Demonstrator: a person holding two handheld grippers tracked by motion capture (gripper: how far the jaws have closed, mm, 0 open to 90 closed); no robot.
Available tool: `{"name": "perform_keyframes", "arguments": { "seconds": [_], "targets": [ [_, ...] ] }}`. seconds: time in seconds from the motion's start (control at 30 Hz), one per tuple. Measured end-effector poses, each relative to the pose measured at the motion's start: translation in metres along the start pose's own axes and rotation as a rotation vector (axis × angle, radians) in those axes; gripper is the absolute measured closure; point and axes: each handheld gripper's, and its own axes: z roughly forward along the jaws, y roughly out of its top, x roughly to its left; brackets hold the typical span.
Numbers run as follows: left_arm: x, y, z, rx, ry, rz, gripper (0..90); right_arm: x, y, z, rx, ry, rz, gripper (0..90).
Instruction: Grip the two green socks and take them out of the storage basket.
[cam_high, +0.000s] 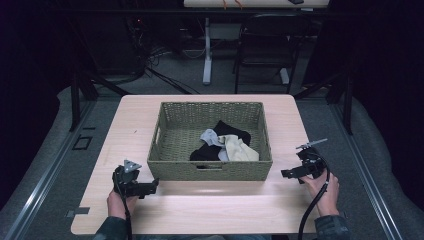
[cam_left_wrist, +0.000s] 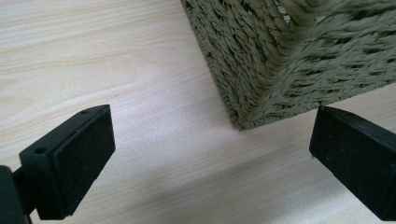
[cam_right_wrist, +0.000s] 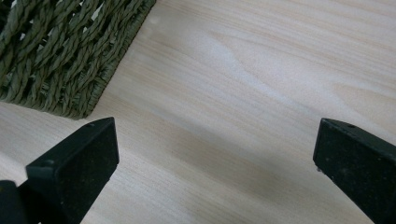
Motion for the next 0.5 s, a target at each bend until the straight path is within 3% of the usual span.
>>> {"name": "perform_keyframes", "arguments": {
  "seconds": [0.1,0.13,0.3,0.37,0.43,0.47,0.5],
  "targets": [
    [0.001,0.0,-0.001,0.002,-0.01,-0.008,0.1,0.001,0.0,0.001,-0.002,0.0,0.015,0.0],
    [0.002,0.0,-0.002,0.001,-0.012,-0.016,0.1,0.0,0.001,0.0,0.024,0.005,0.003,0.0],
    [0.001,-0.002,-0.007,0.004,-0.026,-0.026,0.1,0.0,0.003,-0.001,0.042,-0.011,-0.005,0.0],
    [-0.003,-0.004,-0.01,0.005,-0.038,-0.007,0.0,-0.002,0.005,-0.007,0.05,0.013,0.008,0.0],
    [-0.004,-0.005,-0.01,0.002,-0.041,-0.002,0.0,-0.002,0.006,-0.01,0.027,0.017,0.013,0.0],
    [-0.005,-0.005,-0.011,0.004,-0.035,0.0,0.0,-0.002,0.008,-0.016,0.008,0.05,0.02,0.0],
    [-0.005,-0.005,-0.011,0.004,-0.035,0.0,0.0,-0.002,0.008,-0.016,0.008,0.05,0.02,0.0]
  ]
}}
